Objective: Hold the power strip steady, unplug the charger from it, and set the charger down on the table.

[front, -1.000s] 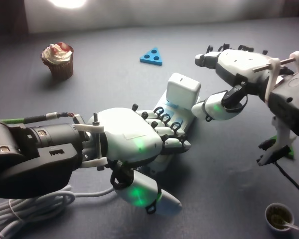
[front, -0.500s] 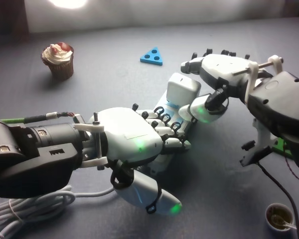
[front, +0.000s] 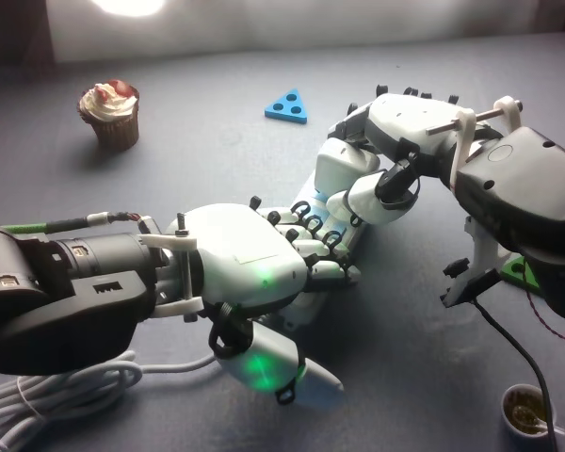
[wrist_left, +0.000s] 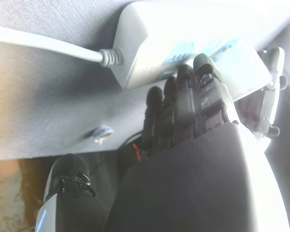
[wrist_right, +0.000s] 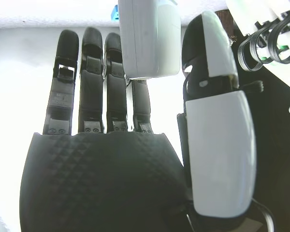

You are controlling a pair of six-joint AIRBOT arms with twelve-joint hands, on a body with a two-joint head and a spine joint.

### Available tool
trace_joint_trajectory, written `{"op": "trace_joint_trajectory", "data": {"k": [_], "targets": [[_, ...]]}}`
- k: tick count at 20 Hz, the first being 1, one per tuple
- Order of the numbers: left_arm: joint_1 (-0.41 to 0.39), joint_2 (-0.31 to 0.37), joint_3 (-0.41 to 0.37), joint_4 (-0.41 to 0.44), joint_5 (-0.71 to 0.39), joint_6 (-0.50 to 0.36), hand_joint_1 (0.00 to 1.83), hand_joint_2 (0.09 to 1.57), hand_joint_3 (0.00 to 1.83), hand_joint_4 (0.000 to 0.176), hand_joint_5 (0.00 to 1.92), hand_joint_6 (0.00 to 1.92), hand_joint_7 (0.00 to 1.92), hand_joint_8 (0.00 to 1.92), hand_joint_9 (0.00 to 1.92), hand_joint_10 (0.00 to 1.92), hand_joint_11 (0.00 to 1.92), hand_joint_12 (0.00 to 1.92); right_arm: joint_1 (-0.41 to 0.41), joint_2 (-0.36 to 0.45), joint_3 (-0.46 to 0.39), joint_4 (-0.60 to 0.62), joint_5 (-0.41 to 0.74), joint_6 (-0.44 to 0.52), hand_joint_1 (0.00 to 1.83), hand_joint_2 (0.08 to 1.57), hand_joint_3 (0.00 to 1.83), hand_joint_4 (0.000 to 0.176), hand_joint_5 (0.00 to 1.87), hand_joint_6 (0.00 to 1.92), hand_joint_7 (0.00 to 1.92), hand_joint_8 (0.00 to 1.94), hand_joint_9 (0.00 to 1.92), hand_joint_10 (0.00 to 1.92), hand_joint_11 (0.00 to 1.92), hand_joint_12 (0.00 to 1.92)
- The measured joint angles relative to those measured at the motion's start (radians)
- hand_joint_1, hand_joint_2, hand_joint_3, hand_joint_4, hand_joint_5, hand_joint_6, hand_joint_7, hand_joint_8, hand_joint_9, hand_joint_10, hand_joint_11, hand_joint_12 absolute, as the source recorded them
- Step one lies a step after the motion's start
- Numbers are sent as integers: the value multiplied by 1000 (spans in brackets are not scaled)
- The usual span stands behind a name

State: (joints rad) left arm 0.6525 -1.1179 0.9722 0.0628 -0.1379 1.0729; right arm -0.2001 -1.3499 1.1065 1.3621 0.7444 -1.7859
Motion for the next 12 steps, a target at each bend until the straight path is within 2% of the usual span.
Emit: {"op": "trace_joint_trajectory", "data": {"k": [1,4,6,7,8,10,12], "targets": [[0,0,0,-1,2,0,50,1045,0,0,169,3,188,4,188,6,64,251,0,2,0,0,0,1,1005,1052,0,0,563,4,612,6,613,9,247,730],[0,0,0,-3,3,0,54,1046,1,0,160,1,183,1,184,3,55,251,0,5,0,-2,3,4,1071,1048,1,0,788,7,873,8,865,14,470,785],[0,0,0,-4,3,0,46,1045,0,0,157,1,178,2,184,2,54,257,0,6,0,-4,5,5,1092,1028,0,0,935,5,1056,7,1063,17,673,788],[0,0,0,-4,3,0,59,1045,0,0,160,2,181,3,187,3,58,262,0,6,0,-7,9,6,1222,1034,1,0,1062,575,1228,431,1195,30,769,863],[0,0,0,-6,3,0,61,1045,0,0,161,2,174,0,182,1,57,264,0,7,0,-11,17,6,1246,1040,3,0,1104,662,1203,642,1275,42,790,973],[0,-1,0,-14,3,0,65,1040,0,0,164,3,184,4,194,5,71,274,0,8,0,-19,24,9,1251,1042,0,13,1120,687,1201,676,1312,43,781,1040],[0,-1,0,-17,3,0,81,1035,0,0,177,6,191,5,199,5,81,281,0,10,-1,-34,24,10,1256,1034,0,4,1152,617,1208,682,1329,41,759,1112]]}}
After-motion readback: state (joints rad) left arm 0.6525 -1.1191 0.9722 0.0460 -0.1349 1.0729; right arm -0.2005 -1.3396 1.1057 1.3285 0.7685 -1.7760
